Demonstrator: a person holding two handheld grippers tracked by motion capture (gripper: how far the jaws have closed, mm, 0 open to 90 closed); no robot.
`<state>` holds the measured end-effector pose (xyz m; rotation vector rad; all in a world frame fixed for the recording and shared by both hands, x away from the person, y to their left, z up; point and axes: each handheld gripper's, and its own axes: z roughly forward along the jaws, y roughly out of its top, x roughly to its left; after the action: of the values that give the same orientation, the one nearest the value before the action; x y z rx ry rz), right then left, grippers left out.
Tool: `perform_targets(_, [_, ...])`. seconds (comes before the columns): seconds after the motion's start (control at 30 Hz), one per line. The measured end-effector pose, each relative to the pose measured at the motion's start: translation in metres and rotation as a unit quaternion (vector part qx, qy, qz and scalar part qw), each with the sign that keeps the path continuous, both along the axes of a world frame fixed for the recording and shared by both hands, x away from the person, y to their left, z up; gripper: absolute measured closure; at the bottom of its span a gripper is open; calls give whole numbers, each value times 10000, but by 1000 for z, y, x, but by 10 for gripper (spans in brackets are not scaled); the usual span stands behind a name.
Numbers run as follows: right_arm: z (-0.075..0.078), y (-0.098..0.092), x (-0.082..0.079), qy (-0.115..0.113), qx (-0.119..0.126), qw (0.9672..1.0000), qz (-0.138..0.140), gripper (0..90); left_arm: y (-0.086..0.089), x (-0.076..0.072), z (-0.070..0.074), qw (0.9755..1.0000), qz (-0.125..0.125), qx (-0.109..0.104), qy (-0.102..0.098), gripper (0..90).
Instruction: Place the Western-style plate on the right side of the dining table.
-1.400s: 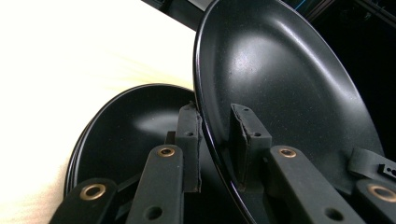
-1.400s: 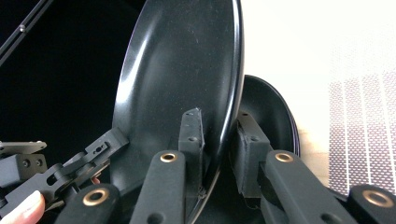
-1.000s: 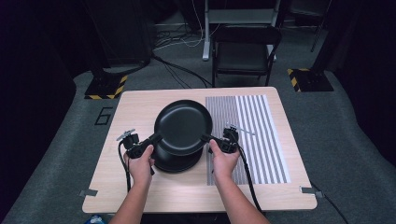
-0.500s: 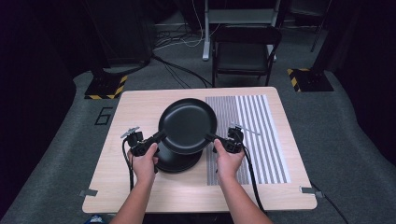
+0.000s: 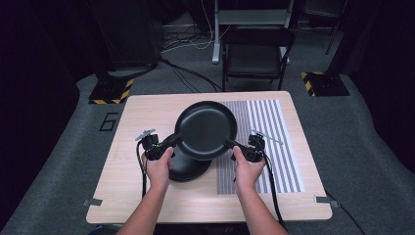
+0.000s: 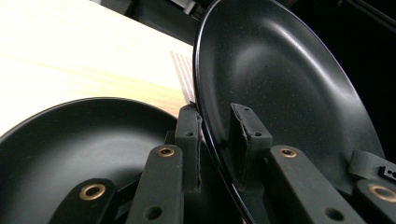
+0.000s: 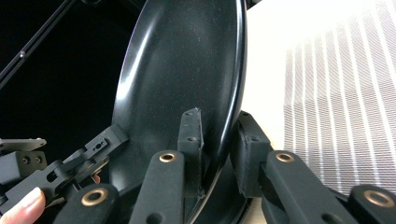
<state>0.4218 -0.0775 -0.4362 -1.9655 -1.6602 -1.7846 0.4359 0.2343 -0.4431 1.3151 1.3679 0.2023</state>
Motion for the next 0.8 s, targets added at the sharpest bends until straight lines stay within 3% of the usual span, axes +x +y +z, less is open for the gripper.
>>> perform_targets(0.4, [7, -27, -13, -92, -27, 9995, -307, 747, -27, 9, 7, 9992, -401, 26, -57, 744])
perform_targets(0.8, [10, -49, -24, -107, -1, 9985, -535, 743, -51, 15, 11, 9978, -649, 7, -107, 745])
